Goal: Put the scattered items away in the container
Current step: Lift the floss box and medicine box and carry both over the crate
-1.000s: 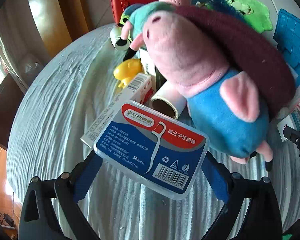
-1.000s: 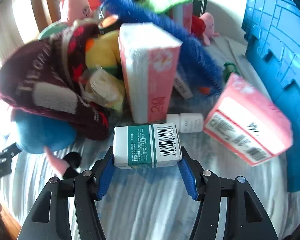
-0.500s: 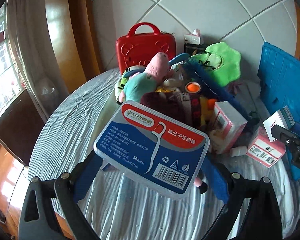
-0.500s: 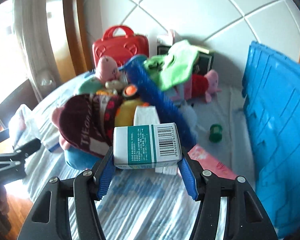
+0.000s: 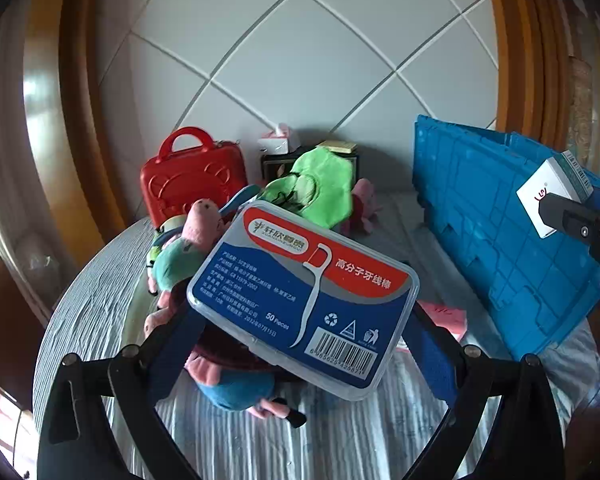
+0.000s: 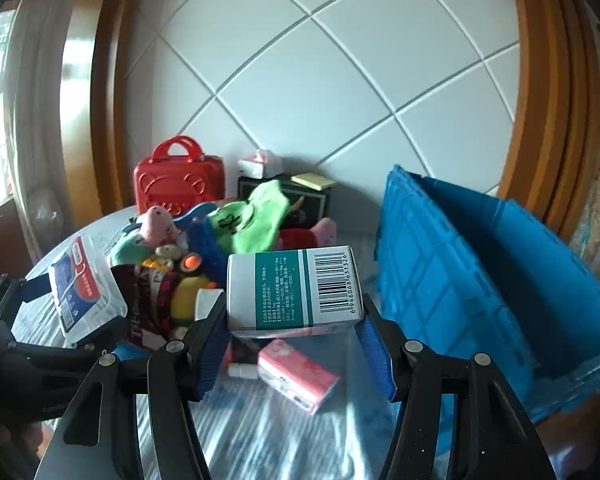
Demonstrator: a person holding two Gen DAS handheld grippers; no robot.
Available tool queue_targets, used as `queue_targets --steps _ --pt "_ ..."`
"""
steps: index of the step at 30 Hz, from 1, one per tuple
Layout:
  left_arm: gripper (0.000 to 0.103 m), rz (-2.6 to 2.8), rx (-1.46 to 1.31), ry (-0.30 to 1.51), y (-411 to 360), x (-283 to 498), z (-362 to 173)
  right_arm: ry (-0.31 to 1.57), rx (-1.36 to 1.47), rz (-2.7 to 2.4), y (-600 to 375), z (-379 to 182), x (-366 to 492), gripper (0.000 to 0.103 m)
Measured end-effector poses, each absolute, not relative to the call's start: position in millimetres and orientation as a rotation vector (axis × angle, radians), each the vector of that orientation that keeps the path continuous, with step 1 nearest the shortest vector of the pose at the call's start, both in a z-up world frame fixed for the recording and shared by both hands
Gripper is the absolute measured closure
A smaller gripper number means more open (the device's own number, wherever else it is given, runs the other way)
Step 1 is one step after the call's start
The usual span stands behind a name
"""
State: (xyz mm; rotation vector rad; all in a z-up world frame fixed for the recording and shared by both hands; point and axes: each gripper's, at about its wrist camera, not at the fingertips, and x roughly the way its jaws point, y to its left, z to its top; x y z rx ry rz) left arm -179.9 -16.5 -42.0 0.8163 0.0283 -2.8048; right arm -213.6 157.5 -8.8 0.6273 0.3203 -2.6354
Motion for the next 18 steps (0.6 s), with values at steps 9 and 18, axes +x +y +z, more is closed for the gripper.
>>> queue_targets --steps 9,18 --pt "0.005 -2.992 0.675 -0.068 78 -219 19 0.303 0.524 -2.826 257 44 -234 0.043" --pt "0.005 -3.102 0.601 -0.068 228 -305 80 0.389 0.451 -2.891 390 75 -308 0.043"
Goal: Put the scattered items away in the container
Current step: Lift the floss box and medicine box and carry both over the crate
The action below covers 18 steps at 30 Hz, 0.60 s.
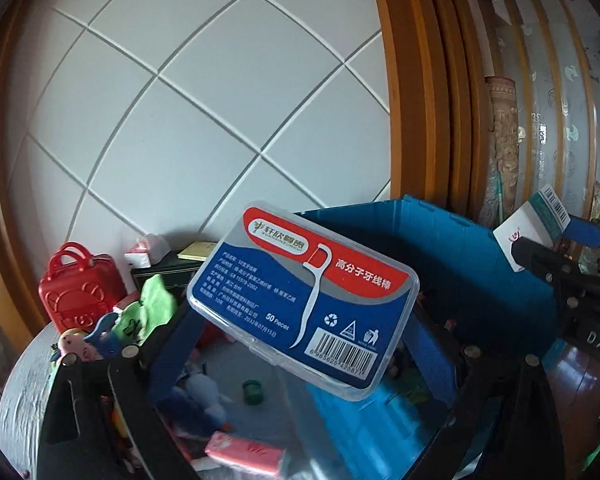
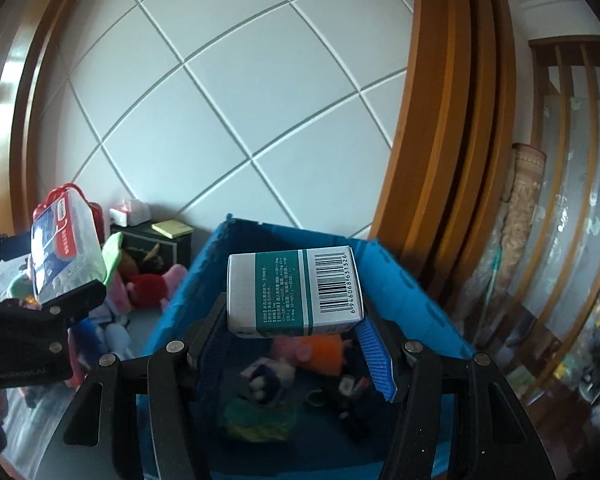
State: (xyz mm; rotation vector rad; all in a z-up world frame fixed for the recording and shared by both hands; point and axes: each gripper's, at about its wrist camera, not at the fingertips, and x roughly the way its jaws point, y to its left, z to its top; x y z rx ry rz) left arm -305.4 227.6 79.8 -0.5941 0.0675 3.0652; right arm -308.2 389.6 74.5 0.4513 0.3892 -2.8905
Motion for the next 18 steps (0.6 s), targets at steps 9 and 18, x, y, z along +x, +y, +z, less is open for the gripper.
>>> queue_targets --steps 9,18 --pt "0.005 2.994 -0.926 0.033 339 -427 87 0.445 0.615 -2.796 490 82 -423 0.043" --pt "0.005 2.923 -1.473 0.034 349 -557 24 0.434 0.937 -2.649 488 41 -547 0.043"
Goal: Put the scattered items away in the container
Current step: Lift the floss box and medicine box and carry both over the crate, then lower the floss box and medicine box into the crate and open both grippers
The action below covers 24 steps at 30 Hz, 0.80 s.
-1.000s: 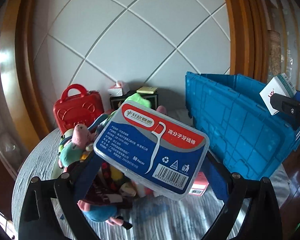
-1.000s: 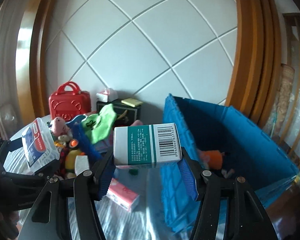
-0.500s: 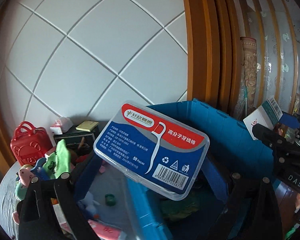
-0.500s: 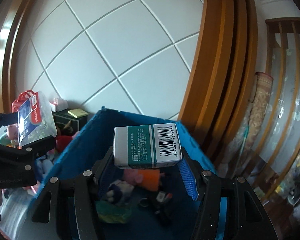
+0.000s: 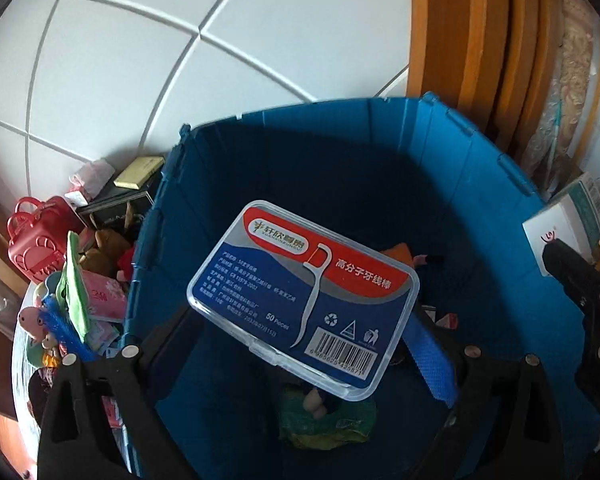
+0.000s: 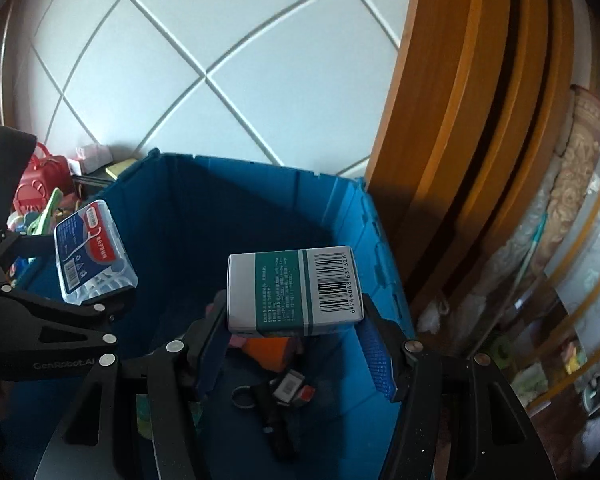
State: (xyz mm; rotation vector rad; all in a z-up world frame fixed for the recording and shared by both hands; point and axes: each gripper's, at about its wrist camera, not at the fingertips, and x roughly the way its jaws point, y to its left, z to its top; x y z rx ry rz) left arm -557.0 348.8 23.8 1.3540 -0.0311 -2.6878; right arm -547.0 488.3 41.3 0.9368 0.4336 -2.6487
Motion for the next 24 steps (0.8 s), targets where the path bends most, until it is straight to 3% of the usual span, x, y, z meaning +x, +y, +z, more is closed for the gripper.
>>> queue_targets --steps 8,14,19,24 --pt "0.005 -2.364 1.710 -0.045 346 -651 -76 0.473 1.359 -2.471 463 -48 -651 0.043" --pt "0.005 -2.205 1.861 -0.158 351 -660 -142 0.554 1.669 -2.310 461 -141 -682 0.043" --pt "0.005 -2.179 1.928 -0.190 372 -649 -163 0.785 1.780 -2.205 459 -191 -674 0.043" --pt "0.005 -2.149 1.942 -0.216 381 -643 -172 0.776 1.777 -2.201 462 -197 -675 0.043"
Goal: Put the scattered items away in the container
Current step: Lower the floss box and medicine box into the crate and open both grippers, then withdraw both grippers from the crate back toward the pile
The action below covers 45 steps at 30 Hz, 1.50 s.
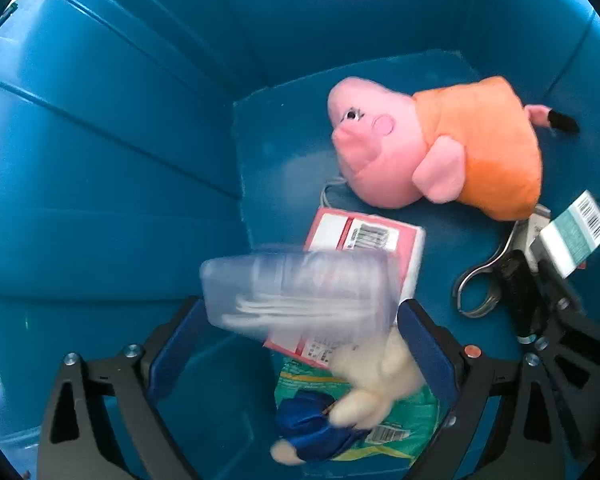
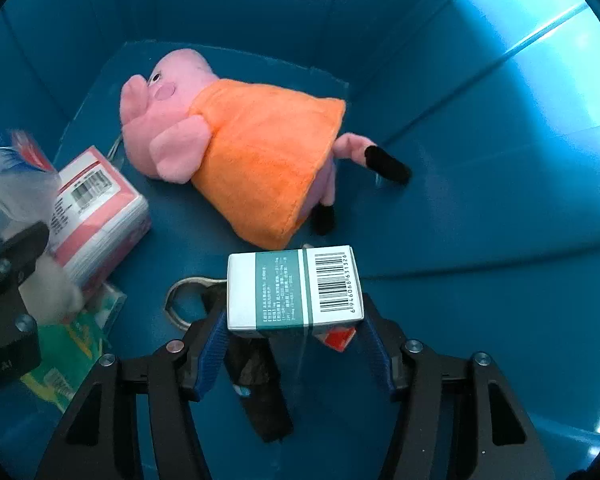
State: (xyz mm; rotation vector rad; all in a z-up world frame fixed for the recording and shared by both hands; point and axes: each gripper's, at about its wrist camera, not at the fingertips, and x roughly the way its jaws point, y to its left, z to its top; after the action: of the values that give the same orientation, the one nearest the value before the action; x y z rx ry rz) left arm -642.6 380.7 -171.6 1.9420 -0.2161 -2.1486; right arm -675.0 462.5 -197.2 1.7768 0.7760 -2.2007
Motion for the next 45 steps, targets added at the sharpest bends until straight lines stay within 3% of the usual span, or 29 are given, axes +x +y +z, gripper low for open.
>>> queue_targets --steps 12,16,28,36,41,45 --pt "0.005 -2.166 1.952 -0.274 400 -630 -170 0.713 1.711 -2.221 468 -182 -678 0.041" --pt "0.005 -2.169 1.945 -0.292 401 -632 -167 0.701 1.715 -2.226 473 -180 -680 0.028" --pt "0.005 -2.163 1.919 -0.312 375 -648 -166 0.643 1.711 -2.210 477 -162 -682 0.022" --pt "0.005 -2.201 1.915 -0.188 367 -646 -137 0.601 1.637 -2.286 460 -122 -680 0.019" --pt "0.005 -2.287 1.847 -0.033 356 -629 -91 0.546 1.559 -2.351 462 -82 -670 0.019" --pt "0.005 -2.418 1.731 0.069 347 -600 -38 0.541 1.410 -2.414 462 -22 -643 0.002"
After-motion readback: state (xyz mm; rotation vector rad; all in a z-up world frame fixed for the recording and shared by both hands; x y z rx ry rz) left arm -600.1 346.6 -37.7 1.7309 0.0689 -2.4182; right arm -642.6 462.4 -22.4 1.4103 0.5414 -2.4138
